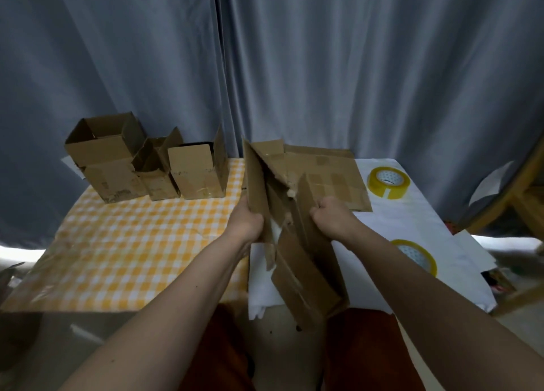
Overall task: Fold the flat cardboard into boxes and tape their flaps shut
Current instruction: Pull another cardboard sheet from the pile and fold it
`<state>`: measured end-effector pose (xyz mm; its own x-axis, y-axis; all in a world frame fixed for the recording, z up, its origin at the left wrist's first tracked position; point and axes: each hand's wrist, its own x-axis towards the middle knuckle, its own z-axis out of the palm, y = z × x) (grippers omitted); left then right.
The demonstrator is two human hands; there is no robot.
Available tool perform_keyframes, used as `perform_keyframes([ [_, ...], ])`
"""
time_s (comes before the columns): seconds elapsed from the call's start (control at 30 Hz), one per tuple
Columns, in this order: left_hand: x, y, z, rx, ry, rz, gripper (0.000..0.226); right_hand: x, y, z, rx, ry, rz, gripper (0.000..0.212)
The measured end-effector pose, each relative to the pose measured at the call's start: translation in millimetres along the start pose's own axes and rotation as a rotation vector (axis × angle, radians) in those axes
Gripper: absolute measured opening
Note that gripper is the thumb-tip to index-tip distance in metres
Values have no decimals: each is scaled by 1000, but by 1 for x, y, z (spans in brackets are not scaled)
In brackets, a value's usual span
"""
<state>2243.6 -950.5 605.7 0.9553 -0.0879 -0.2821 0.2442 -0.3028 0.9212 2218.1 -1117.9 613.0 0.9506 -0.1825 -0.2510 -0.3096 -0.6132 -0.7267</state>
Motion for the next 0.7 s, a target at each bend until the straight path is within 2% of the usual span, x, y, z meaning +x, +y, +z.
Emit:
perform_keyframes([
  [0.1,4,-1,-14,81,15,10,43,7,1,-10,-4,82,-6,23],
  [0.33,1,-11,-26,220,-45,-91,20,17,11,-8,-170,111,46,22],
  [0.47,-1,-25,-20,219,5,-151,19,18,22,2,-176,145,56,27],
  [0.6,5,-30,-22,171,59,-114,25,1,29,-3,-216,48,24,31],
  [0.7,8,-32,-27,88,62,-71,48,-19,36,-7,-277,-79,73,18],
])
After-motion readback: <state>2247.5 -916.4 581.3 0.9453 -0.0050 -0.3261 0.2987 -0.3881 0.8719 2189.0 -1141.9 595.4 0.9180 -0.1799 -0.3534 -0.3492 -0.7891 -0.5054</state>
